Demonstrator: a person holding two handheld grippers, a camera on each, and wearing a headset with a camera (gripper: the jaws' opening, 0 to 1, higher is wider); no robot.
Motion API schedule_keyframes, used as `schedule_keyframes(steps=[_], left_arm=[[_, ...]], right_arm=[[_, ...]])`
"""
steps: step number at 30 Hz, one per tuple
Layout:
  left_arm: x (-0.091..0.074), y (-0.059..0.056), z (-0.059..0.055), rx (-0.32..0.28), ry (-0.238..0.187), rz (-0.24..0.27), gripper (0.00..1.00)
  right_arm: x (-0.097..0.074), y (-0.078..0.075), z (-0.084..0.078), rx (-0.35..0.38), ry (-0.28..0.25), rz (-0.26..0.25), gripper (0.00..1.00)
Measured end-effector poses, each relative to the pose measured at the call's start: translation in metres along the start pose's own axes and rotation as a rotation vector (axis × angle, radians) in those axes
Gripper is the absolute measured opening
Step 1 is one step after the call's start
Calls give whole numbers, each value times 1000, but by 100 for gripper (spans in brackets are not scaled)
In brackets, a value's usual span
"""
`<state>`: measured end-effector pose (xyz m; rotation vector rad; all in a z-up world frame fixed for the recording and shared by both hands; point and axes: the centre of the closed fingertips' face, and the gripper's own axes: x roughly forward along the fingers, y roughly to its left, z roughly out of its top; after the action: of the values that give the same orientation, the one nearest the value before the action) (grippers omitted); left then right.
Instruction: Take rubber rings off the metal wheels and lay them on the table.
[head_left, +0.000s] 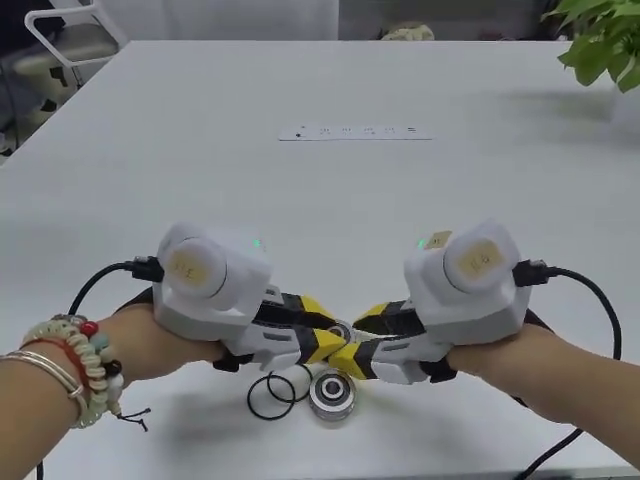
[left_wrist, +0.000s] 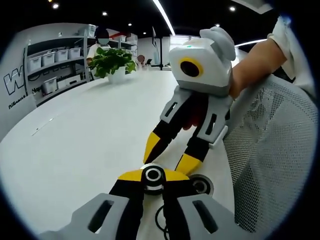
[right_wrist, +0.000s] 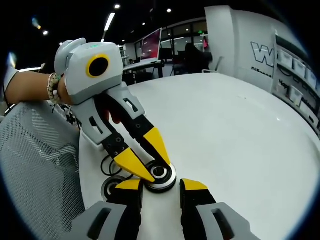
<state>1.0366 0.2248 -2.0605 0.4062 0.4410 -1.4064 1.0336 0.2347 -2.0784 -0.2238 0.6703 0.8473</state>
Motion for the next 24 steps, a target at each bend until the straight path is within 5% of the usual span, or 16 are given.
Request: schedule_keyframes(steps=[11,14,24], left_arm=[[0,0,0,-2,3,2,8],[-1,1,-1,-6,5,10,8],[-1,1,-1,-20,3,11,8]], right_arm=[[-6,-1,-9,-55,67,4,16],[-9,-3,-10,-28,59,18,4],[-9,-4,-10,-38,67,-10,0]])
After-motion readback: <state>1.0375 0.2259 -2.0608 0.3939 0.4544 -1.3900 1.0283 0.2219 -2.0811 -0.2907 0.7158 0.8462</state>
